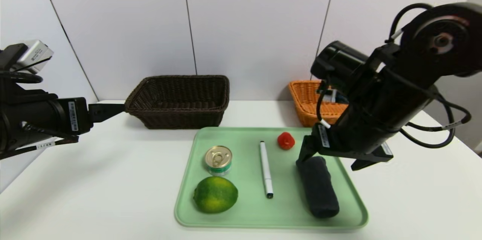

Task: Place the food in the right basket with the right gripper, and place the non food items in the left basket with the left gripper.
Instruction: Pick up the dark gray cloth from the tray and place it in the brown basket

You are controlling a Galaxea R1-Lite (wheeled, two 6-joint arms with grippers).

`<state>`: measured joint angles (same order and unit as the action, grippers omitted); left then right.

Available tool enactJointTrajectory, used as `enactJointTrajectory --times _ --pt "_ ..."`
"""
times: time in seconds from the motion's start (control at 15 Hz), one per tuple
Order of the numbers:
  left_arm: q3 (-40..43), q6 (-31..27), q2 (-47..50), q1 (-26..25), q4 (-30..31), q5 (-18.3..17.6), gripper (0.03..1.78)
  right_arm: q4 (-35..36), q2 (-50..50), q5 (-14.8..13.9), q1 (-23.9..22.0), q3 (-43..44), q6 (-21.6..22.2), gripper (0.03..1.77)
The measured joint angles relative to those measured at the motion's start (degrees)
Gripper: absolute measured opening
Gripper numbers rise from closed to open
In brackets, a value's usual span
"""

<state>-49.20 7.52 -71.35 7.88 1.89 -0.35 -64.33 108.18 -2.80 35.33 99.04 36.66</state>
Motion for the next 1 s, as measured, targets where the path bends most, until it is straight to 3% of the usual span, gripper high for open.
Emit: enactJointTrajectory --times 0.47,0.87,1.0 --pt "-0.2 3.1 -0.2 0.5 -0.4 -0.2 1.69 0.1 9.9 -1.7 -1.2 0.4 0.3 1.71" --pt "-0.5 3.6 -0.3 0.7 -1.7 -0.5 1.69 0.2 13.6 -1.0 -2.0 0.7 0.3 1.71" --pt "-0.5 3.8 -0.3 0.7 -1.7 -0.6 1.69 0.2 14.2 -0.8 -2.0 1.3 0.3 1.36"
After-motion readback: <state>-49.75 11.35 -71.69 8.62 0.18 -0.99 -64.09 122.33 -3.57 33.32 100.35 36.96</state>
